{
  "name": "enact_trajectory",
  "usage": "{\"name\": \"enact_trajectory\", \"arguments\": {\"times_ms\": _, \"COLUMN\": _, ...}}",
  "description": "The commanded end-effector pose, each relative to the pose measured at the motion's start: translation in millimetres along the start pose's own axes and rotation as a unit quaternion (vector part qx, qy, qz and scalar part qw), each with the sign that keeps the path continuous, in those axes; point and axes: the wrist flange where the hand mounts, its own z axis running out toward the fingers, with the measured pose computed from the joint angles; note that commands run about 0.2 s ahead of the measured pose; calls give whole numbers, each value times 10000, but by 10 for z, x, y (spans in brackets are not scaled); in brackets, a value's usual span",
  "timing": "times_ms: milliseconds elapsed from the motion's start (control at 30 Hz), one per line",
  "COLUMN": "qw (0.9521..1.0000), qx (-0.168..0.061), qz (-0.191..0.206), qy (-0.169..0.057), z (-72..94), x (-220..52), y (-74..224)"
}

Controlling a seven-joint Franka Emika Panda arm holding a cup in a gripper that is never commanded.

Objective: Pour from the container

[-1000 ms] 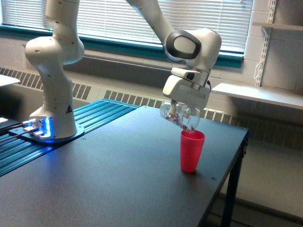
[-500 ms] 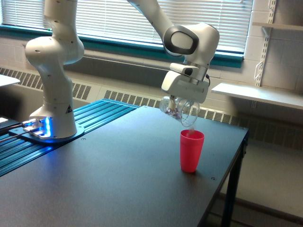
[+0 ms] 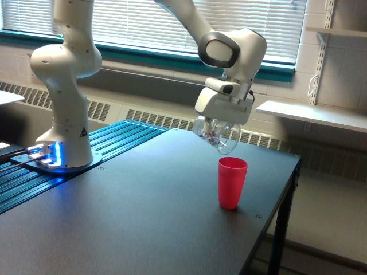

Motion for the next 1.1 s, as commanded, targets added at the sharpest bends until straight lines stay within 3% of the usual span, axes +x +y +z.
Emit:
{"name": "enact_trajectory", "arguments": {"times_ms": 33, "qw": 9998, "qx": -52, "qz": -117, "qy": -154, "z": 9, "x": 40, "y": -4}}
{"name": "enact_trajectory", "arguments": {"times_ms": 300, "qw": 9995, "qx": 23, "qz": -103, "qy": -308, "z": -90, "x": 61, "y": 2}}
{"name": "enact_trajectory", "arguments": {"times_ms": 633, "qw": 9998, "qx": 177, "qz": -43, "qy": -65, "z": -241, "x": 168, "y": -27}}
{"name": "enact_trajectory", "arguments": {"times_ms": 967, "qw": 9994, "qx": 99, "qz": 72, "qy": -336, "z": -202, "x": 337, "y": -1}}
{"name": "enact_trajectory", "arguments": {"times_ms": 1100, "qw": 9990, "qx": 84, "qz": 31, "qy": -445, "z": -209, "x": 228, "y": 2}}
